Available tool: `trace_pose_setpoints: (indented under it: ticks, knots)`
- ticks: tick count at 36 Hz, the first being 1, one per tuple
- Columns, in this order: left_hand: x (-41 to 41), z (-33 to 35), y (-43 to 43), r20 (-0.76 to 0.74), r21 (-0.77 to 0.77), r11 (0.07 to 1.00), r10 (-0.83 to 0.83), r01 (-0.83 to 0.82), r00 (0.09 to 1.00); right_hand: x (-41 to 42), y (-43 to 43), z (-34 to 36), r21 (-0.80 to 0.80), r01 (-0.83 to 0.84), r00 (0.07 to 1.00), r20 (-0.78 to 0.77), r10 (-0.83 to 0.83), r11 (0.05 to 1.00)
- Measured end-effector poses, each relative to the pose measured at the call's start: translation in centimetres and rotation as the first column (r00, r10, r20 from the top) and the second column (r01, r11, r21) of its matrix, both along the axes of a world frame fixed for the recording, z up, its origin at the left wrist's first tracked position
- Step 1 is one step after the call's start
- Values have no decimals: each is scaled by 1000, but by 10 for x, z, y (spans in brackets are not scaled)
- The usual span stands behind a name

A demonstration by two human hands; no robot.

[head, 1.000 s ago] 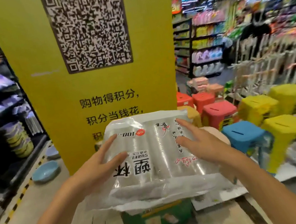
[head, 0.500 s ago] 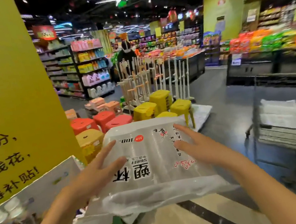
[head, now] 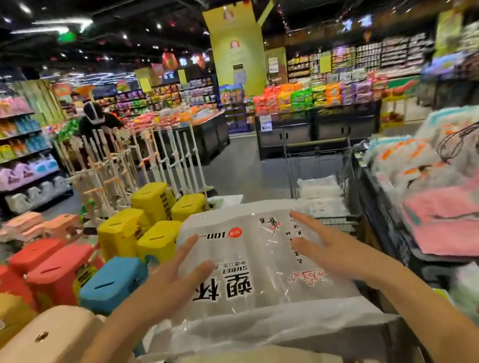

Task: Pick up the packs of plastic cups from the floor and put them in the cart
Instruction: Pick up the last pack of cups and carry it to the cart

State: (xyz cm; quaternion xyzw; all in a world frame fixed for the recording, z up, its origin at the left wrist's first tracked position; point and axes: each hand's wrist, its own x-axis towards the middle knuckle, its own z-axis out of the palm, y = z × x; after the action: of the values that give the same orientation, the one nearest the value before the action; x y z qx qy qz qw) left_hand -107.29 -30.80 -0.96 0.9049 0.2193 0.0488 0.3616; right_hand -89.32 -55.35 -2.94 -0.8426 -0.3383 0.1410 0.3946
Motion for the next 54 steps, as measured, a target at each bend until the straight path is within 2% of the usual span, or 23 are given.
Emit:
trace_pose_setpoints:
  ticks: [13,21,32,37,42,48,54]
  knots:
    - [179,-20,-21,-18,-16,993,-120,119,993,138,-47,-20,44,125,990,-76,-122,991]
    - [291,-33,16,7,-95,973,-209,208,978,233,-19,-34,-15,232,972,-43,-233,973]
    - [445,-37,71,-34,-61,944,-327,324,945,342,28,-26,-89,381,925,54,-377,920]
    - [508,-40,75,-21,-69,922,-384,382,923,396,31,-29,-72,399,917,22,-398,914]
    - [580,-44,73,-12,-132,912,-394,389,919,465,27,-37,-71,428,904,19,-428,901]
    - [663,-55,69,14,-183,923,-341,338,940,560,25,-45,-50,382,924,29,-381,923]
    - [737,-65,65,-22,-119,956,-272,267,962,652,27,-63,-52,324,946,-3,-325,945]
